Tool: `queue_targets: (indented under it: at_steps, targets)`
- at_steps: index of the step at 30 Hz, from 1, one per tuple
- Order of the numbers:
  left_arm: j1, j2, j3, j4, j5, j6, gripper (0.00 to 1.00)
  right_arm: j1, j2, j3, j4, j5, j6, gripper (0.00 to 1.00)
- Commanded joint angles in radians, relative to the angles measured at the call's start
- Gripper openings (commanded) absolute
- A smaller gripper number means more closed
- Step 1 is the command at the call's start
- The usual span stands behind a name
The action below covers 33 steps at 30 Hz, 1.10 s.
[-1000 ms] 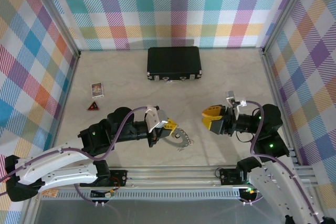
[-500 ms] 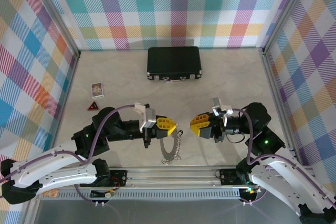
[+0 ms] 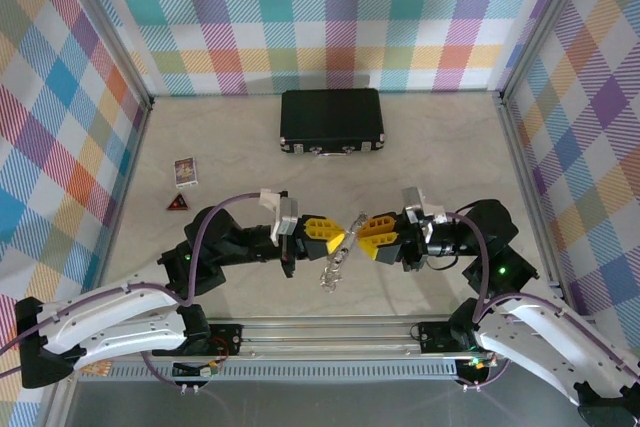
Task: Put the keys on the keyring
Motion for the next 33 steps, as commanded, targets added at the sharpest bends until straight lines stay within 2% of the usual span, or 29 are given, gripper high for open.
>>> queue_targets:
  at_steps: [1, 14, 19, 27, 33]
  targets:
    - [0.014, 0.011, -0.014, 0.186, 0.042, -0.060, 0.00, 0.012, -0.005, -0.017, 0.097, 0.024, 0.021, 0.19]
    - [0.021, 0.068, -0.034, 0.281, 0.055, -0.096, 0.00, 0.037, 0.011, -0.024, 0.113, 0.032, 0.021, 0.17]
    - [0.023, 0.074, -0.034, 0.278, 0.058, -0.095, 0.00, 0.043, 0.018, -0.024, 0.112, 0.038, 0.017, 0.14]
    - [0.022, 0.083, -0.030, 0.268, 0.066, -0.091, 0.00, 0.047, 0.029, -0.027, 0.129, 0.062, 0.027, 0.15]
    - [0.022, 0.093, -0.031, 0.262, 0.072, -0.092, 0.00, 0.047, 0.031, -0.037, 0.148, 0.091, 0.038, 0.12]
